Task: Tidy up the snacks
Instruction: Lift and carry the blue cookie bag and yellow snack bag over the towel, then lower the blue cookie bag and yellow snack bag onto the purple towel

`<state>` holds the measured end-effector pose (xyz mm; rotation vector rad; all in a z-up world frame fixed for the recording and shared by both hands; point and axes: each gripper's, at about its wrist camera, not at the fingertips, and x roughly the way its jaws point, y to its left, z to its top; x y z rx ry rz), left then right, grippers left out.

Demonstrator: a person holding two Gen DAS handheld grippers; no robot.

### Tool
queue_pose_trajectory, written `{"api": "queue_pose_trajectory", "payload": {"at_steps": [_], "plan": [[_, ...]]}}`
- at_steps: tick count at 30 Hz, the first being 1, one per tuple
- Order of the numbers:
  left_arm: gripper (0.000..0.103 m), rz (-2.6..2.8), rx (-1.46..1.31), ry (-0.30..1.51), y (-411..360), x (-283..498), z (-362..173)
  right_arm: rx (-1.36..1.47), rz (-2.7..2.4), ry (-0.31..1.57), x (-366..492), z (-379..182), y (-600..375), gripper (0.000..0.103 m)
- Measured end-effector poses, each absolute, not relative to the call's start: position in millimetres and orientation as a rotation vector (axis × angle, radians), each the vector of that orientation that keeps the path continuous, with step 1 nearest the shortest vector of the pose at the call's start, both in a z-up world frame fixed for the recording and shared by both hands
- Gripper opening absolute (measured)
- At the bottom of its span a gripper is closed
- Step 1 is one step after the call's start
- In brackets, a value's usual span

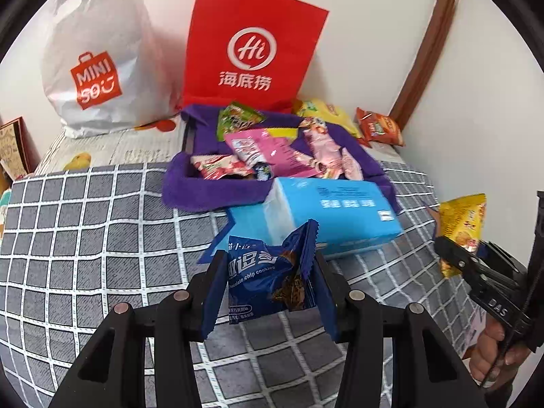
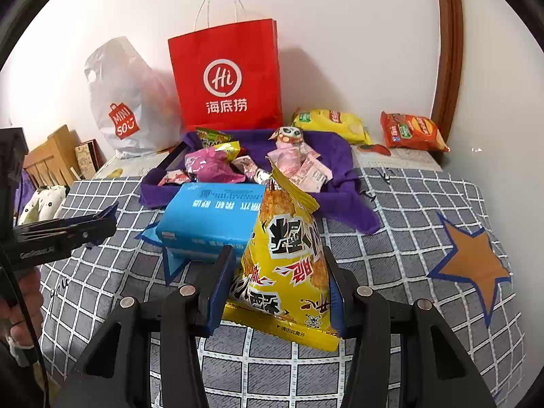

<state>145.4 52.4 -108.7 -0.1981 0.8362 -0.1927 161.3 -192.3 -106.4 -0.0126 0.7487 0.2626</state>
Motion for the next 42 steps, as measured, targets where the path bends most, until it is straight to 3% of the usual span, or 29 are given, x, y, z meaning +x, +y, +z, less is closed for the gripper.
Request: {"api": "queue_pose_trajectory", "payload": {"at_steps": [27,42], "plan": [[0.046,-0.321,-0.228,0.770,30,181,-30,-0.007,0.256,0.689,216,-47,-184,0.049],[0.046,-0.313,-0.227,0.764,42,226,-12,-0.015,0.272,0.679,269,-27,-167,0.049]]}}
